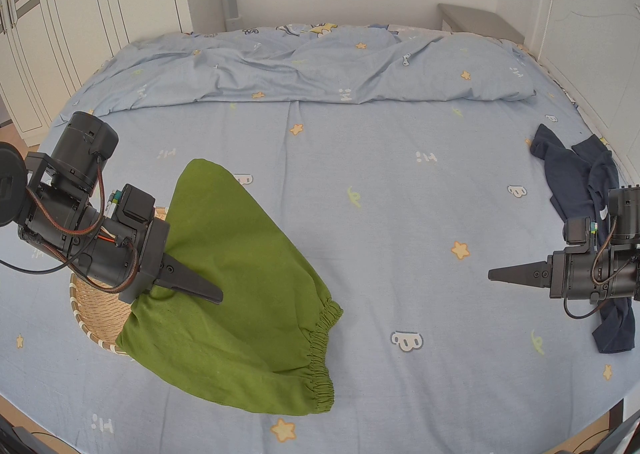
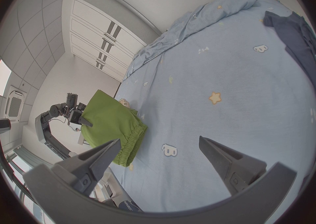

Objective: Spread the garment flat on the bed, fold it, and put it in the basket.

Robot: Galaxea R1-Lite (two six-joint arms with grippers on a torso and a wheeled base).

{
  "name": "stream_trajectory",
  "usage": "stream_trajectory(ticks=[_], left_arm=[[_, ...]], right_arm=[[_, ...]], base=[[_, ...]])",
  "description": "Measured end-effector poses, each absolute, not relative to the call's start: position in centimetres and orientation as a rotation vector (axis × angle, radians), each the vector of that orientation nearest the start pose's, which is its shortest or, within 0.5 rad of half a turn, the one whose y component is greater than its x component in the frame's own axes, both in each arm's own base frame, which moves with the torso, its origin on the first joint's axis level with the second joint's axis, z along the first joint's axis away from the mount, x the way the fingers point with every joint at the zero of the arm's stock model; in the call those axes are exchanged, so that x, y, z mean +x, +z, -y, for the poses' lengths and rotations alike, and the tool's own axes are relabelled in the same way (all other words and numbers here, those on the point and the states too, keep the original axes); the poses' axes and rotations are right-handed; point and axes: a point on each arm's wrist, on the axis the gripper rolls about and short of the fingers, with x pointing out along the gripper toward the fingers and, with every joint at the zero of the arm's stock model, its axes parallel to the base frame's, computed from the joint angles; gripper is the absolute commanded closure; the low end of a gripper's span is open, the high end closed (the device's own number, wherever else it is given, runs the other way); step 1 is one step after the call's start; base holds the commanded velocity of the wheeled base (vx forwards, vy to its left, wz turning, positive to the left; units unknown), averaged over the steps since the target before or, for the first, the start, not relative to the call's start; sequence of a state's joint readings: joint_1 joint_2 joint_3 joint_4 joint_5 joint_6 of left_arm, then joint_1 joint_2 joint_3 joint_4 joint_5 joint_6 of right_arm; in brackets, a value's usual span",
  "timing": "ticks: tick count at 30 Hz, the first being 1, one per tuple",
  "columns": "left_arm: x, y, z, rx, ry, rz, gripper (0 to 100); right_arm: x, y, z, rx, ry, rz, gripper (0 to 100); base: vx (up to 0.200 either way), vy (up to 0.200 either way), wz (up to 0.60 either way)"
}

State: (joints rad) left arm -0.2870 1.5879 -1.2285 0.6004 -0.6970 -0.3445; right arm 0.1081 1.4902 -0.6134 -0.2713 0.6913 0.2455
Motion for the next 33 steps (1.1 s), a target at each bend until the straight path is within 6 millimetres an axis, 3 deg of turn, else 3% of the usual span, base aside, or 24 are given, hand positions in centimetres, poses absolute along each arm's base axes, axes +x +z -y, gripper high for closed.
stream_trajectory(ticks=[7, 13, 21, 26, 33], left_arm=[[22.9, 23.3, 8.0, -0.385, -0.746, -1.06, 100], [21.0, 24.4, 7.4, -0.337, -0.771, -0.976, 100], [19.3, 26.5, 5.9, -0.313, -0.78, -0.745, 100], [19.4, 27.2, 4.3, -0.298, -0.746, -0.548, 100], [20.8, 25.9, 1.5, -0.34, -0.623, -0.522, 100]], right_arm=[[22.3, 15.8, -3.9, 0.404, 0.701, -0.689, 0], [22.1, 16.0, -3.8, 0.403, 0.701, -0.682, 0], [22.0, 16.2, -3.8, 0.405, 0.701, -0.675, 0], [21.9, 16.3, -3.8, 0.406, 0.702, -0.67, 0], [21.8, 16.5, -3.8, 0.408, 0.703, -0.665, 0]], base=[[0.0, 0.0, 0.0], [0.0, 0.0, 0.0], [0.0, 0.0, 0.0], [0.0, 0.0, 0.0], [0.0, 0.0, 0.0]])
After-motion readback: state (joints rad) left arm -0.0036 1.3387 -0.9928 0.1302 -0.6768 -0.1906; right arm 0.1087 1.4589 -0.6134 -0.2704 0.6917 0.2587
